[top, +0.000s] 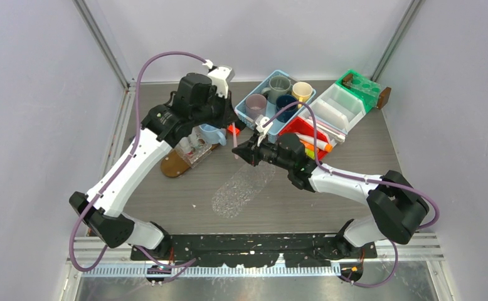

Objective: Prepare toiletry sets of a toothbrush and toothpaste on the tray
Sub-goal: Pick up the toothbrush from the storage box, then place the toothbrush in the toothpaste holder.

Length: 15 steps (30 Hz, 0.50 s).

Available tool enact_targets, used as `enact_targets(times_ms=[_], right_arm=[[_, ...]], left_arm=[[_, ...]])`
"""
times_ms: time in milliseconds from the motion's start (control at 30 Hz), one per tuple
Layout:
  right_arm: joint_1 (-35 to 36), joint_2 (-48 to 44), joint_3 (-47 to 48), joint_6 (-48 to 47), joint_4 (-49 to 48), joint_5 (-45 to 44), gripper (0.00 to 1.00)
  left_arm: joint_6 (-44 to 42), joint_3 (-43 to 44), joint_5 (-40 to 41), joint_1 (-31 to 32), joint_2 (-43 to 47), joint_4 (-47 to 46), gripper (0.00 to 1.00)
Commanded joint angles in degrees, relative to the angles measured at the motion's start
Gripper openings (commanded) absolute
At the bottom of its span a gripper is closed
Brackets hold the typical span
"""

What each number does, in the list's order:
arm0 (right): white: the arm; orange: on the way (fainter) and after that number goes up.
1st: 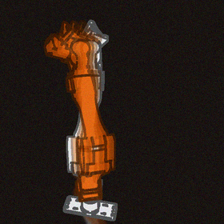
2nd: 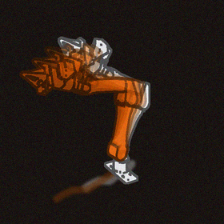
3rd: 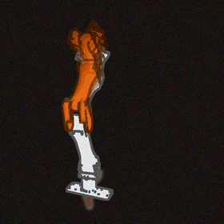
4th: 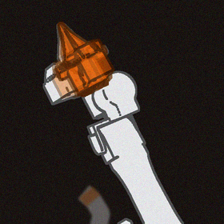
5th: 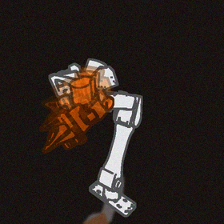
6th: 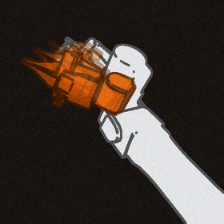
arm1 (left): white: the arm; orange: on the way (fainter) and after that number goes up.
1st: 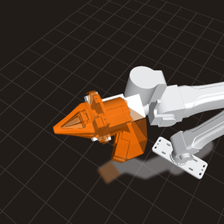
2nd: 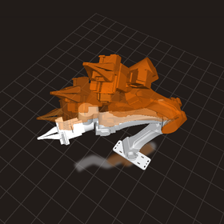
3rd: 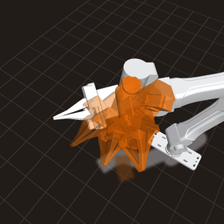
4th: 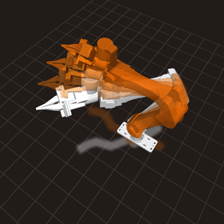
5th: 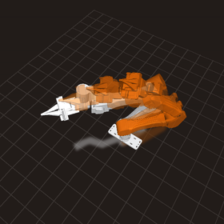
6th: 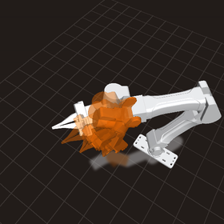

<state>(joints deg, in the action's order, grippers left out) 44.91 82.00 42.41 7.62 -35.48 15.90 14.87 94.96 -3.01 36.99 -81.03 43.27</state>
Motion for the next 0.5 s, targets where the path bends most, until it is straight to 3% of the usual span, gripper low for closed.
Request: enact_targets(times_ms=[0,67,167,267,467], right_arm=[[0.4,-2.8,-0.4,-0.8,-2.2,-0.2,0.04],[0.4,-3.3,-0.6,-0.8,-2.2,-0.7,0.09],[0.4,-4.5,-0.9,-0.9,-1.4,-1.9,0.34],[0.4,-6.7,-1.3,-1.1,0.1,-4.2,0.52],[0.4,-13.7,-3.4,-1.9,4.8,-8.3,0.67]], left_arm=[[0.2,1.1,-2.3,-0.1,1.5,-1.5,0.00],[-0.8,0.2,-2.2,-0.1,2.4,-2.2,0.00],[-2.7,-1.6,-2.2,-0.1,4.0,-4.1,0.00],[-5.6,-3.5,-0.7,0.0,6.1,-5.2,0.00],[-14.4,-9.8,4.7,-0.1,9.7,-10.6,0.00]])
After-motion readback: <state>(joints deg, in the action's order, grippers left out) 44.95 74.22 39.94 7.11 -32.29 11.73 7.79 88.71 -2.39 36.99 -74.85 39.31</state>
